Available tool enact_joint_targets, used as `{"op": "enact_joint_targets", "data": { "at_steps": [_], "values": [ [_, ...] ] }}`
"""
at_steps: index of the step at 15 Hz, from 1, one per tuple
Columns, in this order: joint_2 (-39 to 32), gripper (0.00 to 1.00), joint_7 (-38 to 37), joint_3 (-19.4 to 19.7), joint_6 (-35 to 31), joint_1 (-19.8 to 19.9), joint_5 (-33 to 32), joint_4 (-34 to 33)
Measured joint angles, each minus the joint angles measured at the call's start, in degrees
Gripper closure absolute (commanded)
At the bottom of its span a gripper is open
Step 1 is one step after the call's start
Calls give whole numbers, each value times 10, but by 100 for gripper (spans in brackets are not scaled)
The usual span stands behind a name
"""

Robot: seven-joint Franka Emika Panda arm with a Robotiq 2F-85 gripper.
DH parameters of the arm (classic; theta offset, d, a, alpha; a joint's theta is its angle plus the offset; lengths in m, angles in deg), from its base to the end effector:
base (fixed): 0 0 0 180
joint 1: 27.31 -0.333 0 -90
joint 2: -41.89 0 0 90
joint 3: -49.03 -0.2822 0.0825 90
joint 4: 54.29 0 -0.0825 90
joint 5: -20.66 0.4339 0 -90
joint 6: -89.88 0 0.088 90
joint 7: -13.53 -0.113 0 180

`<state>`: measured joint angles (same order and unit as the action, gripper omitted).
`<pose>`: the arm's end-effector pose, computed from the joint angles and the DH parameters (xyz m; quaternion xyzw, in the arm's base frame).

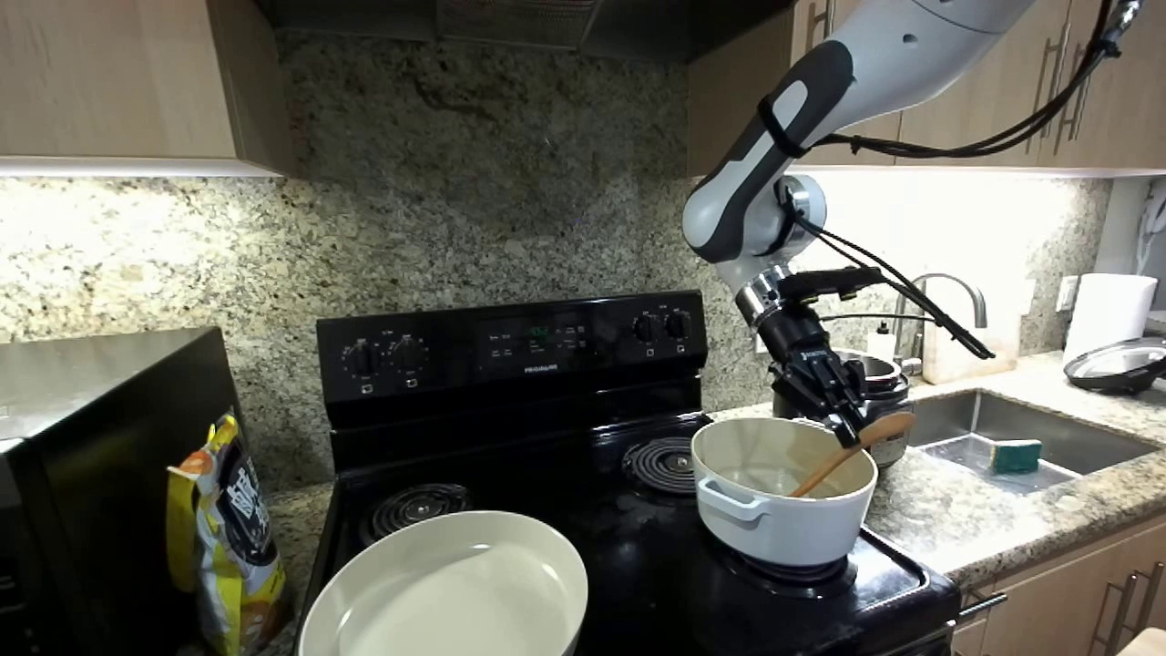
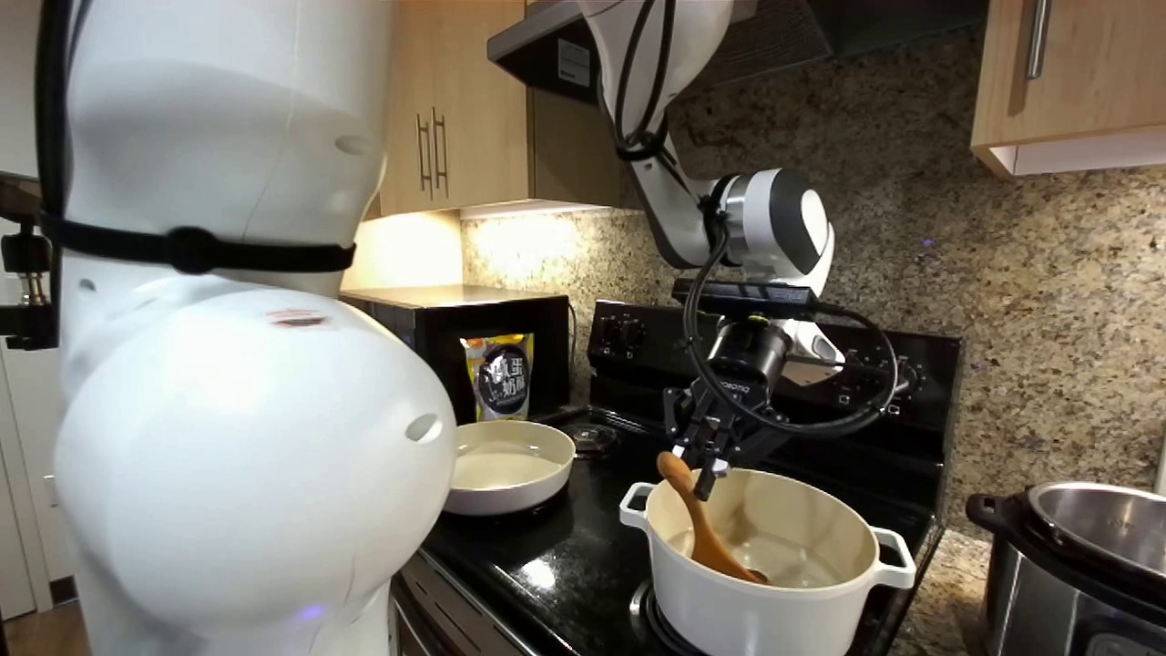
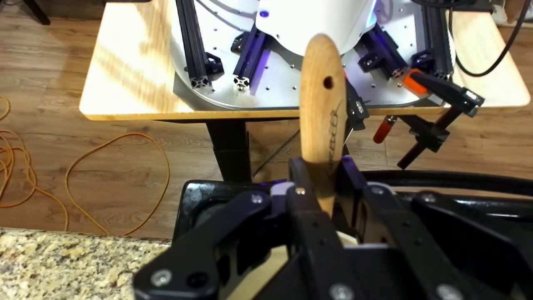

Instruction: Use the spatula to mix the water in the pot

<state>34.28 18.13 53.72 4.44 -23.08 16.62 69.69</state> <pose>0.4709 -0.0832 0.2343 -0.9190 0.0253 0.3933 0.0078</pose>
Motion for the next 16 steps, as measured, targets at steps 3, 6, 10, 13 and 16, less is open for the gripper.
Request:
{"op": "enact_joint_targets", "data": {
  "at_steps": [3, 6, 10, 13, 16],
  "values": [
    [-1, 92, 21, -14, 14, -8, 1, -1],
    [-13, 92, 1, -16, -8, -11, 14, -10],
    [-41, 92, -49, -11, -55, -10, 18, -24],
    [-58, 93, -69, -3, -60, -6, 22, -33],
    [-61, 93, -71, 7, -60, -1, 29, -34]
  ]
}}
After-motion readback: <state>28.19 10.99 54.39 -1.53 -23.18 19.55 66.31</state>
